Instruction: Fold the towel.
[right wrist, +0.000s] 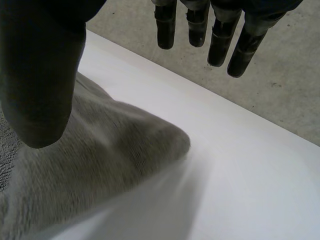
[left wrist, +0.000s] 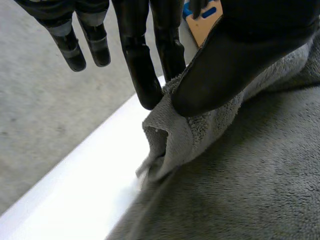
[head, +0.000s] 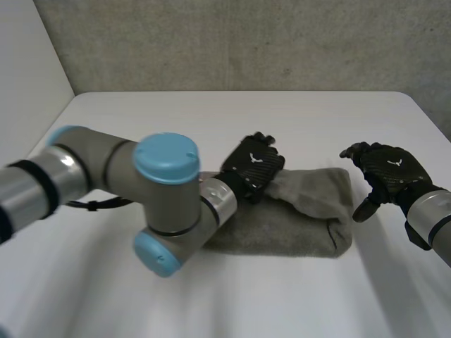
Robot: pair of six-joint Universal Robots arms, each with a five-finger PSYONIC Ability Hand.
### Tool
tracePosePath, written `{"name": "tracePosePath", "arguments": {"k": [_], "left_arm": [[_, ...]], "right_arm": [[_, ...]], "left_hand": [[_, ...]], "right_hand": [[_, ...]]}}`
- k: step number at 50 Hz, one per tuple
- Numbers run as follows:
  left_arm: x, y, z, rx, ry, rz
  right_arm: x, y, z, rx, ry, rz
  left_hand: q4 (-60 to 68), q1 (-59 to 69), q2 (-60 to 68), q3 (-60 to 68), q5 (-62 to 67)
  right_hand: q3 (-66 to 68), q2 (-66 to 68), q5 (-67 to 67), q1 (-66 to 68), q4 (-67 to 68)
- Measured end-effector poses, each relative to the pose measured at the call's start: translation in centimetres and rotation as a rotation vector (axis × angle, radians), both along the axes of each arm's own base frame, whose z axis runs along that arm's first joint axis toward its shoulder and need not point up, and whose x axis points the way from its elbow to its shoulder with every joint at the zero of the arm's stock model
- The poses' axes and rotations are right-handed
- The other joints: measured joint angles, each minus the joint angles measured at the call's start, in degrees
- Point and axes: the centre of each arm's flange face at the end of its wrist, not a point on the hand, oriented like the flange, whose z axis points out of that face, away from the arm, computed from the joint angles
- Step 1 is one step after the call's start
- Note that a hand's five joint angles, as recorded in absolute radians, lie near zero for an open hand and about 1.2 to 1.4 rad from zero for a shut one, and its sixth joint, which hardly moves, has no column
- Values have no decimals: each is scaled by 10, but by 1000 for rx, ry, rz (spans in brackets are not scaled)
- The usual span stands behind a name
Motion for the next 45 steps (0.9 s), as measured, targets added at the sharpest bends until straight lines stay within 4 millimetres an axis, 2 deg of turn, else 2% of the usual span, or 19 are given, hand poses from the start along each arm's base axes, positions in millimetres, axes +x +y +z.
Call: {"name": "tracePosePath", "arguments": {"k": [4,9,13,19,24,30,45], "left_arm": [[27,2,22,-44,23,49],[62,4,37,-103,45,119],[94,2,32,-110,25,190],[129,8,15,-75,-35,258],[143,17,4,-37,-69,278],[149,25,-4,-11,-87,272],[167,26,-31,-11,-224,252]], "right_arm": [[1,2,-1,6,0,3],[4,6,-4,16,0,16],[11,12,-5,21,1,39],[18,18,-5,23,3,65],[21,21,-5,23,3,79],[26,25,-6,25,4,102],[42,39,-9,31,11,177]], "left_hand": [[0,2,0,0,0],[0,2,2,0,0],[0,2,2,0,0],[0,2,3,0,0],[0,2,3,0,0],[0,2,3,0,0],[0,2,4,0,0]], "right_hand": [[0,0,0,-2,0],[0,0,0,-2,0],[0,0,0,-2,0],[0,0,0,-2,0],[0,0,0,-2,0],[0,0,0,-2,0],[0,0,0,-2,0]]}}
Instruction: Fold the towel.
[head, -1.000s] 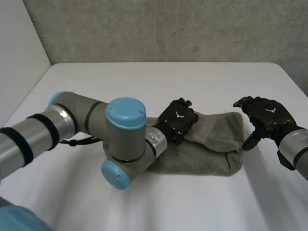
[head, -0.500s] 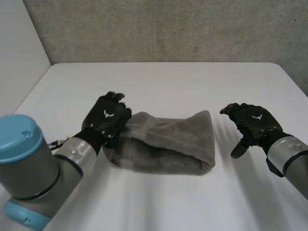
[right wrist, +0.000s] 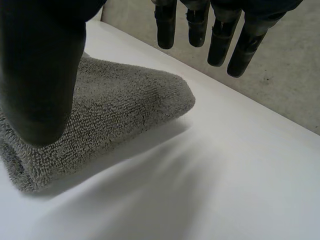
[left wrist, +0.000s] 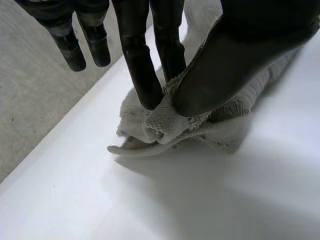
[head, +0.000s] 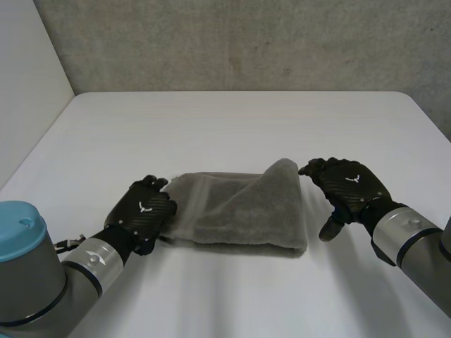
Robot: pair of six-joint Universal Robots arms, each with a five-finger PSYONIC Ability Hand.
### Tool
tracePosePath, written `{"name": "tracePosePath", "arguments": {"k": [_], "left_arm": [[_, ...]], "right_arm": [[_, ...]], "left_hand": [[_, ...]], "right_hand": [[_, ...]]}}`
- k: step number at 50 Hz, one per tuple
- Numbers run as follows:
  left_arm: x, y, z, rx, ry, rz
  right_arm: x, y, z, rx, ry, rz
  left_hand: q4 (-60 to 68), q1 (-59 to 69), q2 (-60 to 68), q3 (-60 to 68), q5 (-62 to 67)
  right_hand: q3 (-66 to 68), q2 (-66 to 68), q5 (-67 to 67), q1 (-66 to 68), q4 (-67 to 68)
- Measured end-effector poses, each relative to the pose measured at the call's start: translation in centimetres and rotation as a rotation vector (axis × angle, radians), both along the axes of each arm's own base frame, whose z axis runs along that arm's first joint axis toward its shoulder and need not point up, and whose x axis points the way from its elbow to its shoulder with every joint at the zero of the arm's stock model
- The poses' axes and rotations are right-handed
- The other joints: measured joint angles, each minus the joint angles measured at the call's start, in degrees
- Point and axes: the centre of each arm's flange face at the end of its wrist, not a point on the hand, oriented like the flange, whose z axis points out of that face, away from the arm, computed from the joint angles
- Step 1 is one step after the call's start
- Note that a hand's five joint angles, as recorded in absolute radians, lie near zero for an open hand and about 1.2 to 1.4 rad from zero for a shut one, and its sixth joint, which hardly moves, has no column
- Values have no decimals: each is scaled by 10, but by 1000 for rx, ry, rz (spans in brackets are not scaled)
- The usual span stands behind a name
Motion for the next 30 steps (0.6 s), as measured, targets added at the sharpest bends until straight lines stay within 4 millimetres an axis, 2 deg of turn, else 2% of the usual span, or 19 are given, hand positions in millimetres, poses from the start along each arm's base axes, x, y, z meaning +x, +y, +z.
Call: {"name": "tracePosePath", "arguments": {"k": [7,12,15,23,30], "left_arm": [[1,2,-5,10,-20,-3],[-1,1,-4,6,-17,-8],[-6,1,1,-10,-7,-17],[-23,-3,23,-75,51,-36],[-32,-18,50,-98,181,19]], "right_arm": [[5,4,-4,13,6,25],[12,13,-8,25,8,73],[16,19,-14,37,16,127],[21,26,-36,71,57,224],[20,20,-49,57,82,229]], "left_hand": [[0,-14,-21,0,-24],[0,-299,-308,0,-314],[0,-366,-373,0,-392],[0,-400,-407,0,-438],[0,-403,-411,0,-443]], "right_hand": [[0,0,0,0,0],[0,0,0,0,0],[0,2,3,5,0],[0,71,87,77,0],[0,241,248,247,0]]}}
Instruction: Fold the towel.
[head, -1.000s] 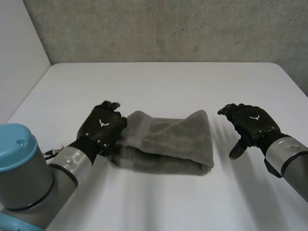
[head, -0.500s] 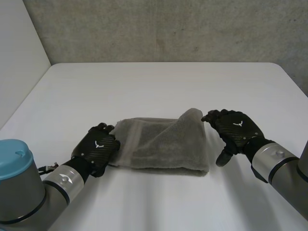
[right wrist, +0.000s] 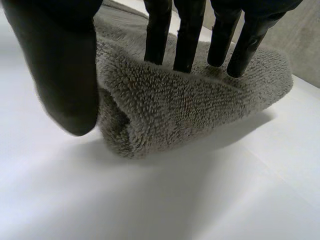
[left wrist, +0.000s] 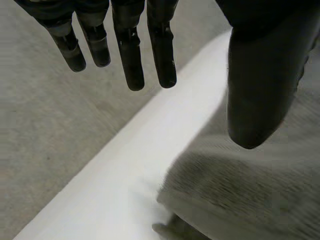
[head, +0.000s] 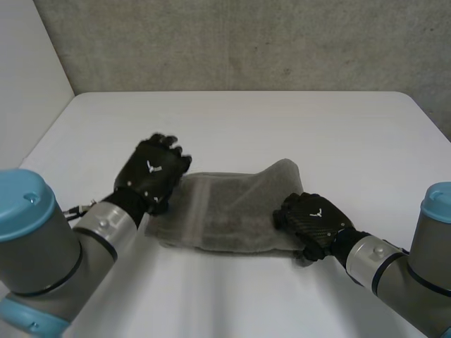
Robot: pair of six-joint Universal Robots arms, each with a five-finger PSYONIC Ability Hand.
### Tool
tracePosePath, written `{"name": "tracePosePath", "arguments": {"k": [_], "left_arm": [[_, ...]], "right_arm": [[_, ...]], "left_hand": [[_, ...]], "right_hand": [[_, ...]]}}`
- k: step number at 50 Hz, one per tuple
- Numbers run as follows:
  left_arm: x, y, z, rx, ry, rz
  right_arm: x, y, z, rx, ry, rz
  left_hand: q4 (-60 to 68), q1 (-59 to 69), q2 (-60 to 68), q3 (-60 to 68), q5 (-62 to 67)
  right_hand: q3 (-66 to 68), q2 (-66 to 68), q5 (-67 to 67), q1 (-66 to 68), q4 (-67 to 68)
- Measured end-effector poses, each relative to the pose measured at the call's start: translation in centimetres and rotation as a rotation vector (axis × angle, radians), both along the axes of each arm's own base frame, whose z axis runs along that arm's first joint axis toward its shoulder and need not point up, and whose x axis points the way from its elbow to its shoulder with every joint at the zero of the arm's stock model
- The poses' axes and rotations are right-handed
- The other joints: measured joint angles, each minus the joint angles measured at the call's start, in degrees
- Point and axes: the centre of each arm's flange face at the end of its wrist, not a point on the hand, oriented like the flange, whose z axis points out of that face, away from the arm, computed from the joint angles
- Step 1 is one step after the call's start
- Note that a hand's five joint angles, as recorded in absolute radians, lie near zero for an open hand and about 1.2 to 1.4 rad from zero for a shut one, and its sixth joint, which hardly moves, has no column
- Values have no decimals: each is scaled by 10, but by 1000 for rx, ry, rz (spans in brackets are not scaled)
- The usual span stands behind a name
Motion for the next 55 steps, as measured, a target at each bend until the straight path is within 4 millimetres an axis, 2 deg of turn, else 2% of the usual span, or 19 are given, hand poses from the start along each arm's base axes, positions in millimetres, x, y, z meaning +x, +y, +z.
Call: {"name": "tracePosePath", "arguments": {"k": [5,8,11,17,24,29,32,37,41,45,47,51,55], "left_arm": [[-3,-9,11,19,96,28],[-4,-13,14,35,136,38],[-4,-15,15,45,156,41],[-3,-15,13,56,160,45],[-1,-14,11,63,153,51],[0,-15,11,59,155,55],[0,-16,12,54,157,59],[2,-19,14,45,161,84],[4,-23,16,35,165,108],[6,-27,20,26,174,124],[6,-28,22,23,185,129],[7,-30,27,22,212,133],[8,-31,33,21,242,141]], "right_arm": [[-1,-6,-1,-31,0,-16],[-3,-10,-1,-46,2,-34],[-6,-13,0,-53,4,-49],[-15,-16,0,-62,28,-68],[-45,-28,5,-92,115,-96],[-54,-31,9,-83,129,-84],[-56,-34,15,-90,131,-80],[-55,-41,36,-143,131,-78],[-41,-41,59,-204,121,-35],[-13,-30,79,-261,102,59],[9,-19,86,-282,92,134],[53,8,85,-275,93,270],[90,35,72,-240,122,382]], "left_hand": [[0,-1,-1,0,-1],[0,-1,-1,0,-1],[0,-1,-1,0,-1],[0,-2,-1,0,-1],[0,-2,-1,0,-1],[0,-2,-2,0,-1],[0,-2,-2,0,-1],[0,-20,-19,0,-18],[0,-39,-39,0,-39],[0,-62,-63,0,-65],[0,-72,-75,0,-80],[0,-86,-93,0,-97],[0,-96,-109,0,-113]], "right_hand": [[0,156,157,164,0],[0,278,300,296,0],[0,332,373,362,0],[0,332,375,363,0],[0,332,375,367,0],[0,332,375,367,0],[0,332,375,367,0],[0,332,375,367,0],[0,332,378,370,0],[0,337,378,370,0],[0,338,378,370,0],[0,346,378,370,0],[0,346,381,370,0]]}}
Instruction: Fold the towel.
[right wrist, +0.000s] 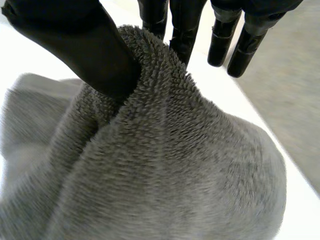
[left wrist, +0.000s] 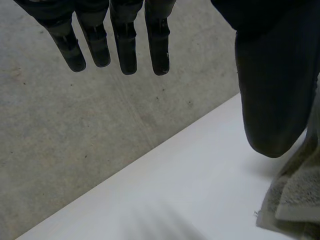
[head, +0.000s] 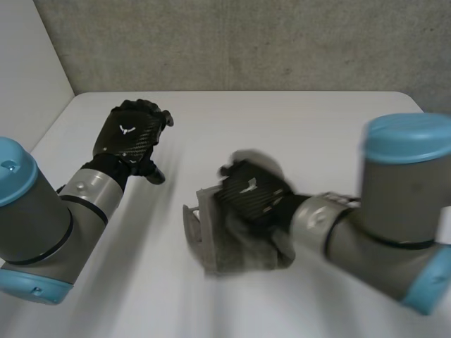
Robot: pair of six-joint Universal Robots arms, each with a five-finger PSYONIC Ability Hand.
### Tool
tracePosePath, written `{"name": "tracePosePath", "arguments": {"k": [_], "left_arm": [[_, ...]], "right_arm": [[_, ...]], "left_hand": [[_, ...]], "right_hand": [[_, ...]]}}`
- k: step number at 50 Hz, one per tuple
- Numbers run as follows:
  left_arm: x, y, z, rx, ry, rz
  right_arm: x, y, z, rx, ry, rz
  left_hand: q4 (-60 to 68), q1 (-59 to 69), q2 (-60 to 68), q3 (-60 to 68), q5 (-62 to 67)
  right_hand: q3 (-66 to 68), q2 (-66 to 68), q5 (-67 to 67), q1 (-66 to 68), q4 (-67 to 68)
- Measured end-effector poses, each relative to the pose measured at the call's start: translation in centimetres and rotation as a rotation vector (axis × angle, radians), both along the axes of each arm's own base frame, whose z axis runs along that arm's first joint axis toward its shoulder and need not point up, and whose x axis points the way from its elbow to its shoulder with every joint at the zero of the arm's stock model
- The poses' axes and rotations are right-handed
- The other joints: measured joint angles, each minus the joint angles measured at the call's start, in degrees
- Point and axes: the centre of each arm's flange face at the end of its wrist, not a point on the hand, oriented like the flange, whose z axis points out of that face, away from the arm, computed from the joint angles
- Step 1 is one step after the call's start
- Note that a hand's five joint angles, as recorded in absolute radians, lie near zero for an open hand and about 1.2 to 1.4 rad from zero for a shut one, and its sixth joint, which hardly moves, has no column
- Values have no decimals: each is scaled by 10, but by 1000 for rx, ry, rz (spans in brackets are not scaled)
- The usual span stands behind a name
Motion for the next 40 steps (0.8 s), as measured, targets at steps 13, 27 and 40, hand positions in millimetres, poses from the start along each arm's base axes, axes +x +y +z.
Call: {"name": "tracePosePath", "arguments": {"k": [13,27,40], "left_arm": [[6,-3,6,-5,24,34],[0,-5,20,-35,67,18],[-25,13,37,3,218,-78]], "right_arm": [[46,36,-59,56,113,96],[12,20,6,98,-167,-166],[-45,-20,25,319,-301,-457]], "left_hand": [[0,-47,-49,0,-48],[0,-58,-64,0,-59],[0,-58,-65,0,-59]], "right_hand": [[0,-176,-177,-183,0],[0,-587,-630,-610,0],[0,-587,-630,-612,0]]}}
